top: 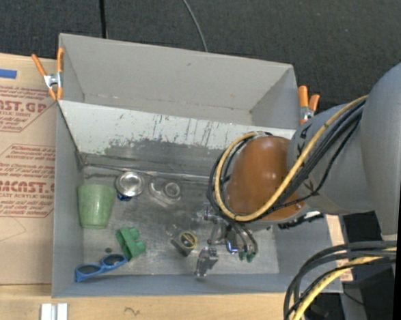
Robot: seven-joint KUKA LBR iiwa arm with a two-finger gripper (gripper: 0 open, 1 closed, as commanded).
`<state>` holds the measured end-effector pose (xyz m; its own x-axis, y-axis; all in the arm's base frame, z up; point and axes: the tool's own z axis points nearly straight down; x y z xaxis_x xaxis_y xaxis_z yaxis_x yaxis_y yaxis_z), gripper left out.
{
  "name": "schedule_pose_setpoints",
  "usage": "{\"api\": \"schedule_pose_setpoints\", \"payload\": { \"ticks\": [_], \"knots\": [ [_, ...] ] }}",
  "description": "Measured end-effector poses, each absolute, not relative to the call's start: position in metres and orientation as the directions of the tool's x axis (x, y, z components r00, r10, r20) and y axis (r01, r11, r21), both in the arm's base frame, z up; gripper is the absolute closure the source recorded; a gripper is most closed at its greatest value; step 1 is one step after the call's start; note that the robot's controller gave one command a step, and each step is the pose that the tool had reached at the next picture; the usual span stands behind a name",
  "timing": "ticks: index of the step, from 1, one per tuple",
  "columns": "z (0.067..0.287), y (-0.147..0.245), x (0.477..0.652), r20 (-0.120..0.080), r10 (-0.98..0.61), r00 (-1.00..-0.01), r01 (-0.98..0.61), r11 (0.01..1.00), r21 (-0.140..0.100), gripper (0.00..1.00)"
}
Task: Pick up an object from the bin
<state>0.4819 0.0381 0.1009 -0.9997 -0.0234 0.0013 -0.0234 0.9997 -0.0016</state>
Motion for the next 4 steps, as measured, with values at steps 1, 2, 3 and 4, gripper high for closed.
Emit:
{"api": "schedule_pose_setpoints", "payload": {
  "ticks": [1,2,3,4],
  "knots": [
    [0.099,0.074,0.490,-0.001,-0.067,-0.998,-0.067,0.998,0.001,0.00],
    [0.072,0.054,0.488,-0.009,-0.049,-0.999,-0.049,0.999,0.003,0.00],
    [0.072,0.061,0.490,-0.002,-0.035,-0.999,-0.035,0.999,0.000,0.00],
    [0.073,0.062,0.490,-0.002,-0.035,-0.999,-0.035,0.999,0.001,1.00]
  ]
}}
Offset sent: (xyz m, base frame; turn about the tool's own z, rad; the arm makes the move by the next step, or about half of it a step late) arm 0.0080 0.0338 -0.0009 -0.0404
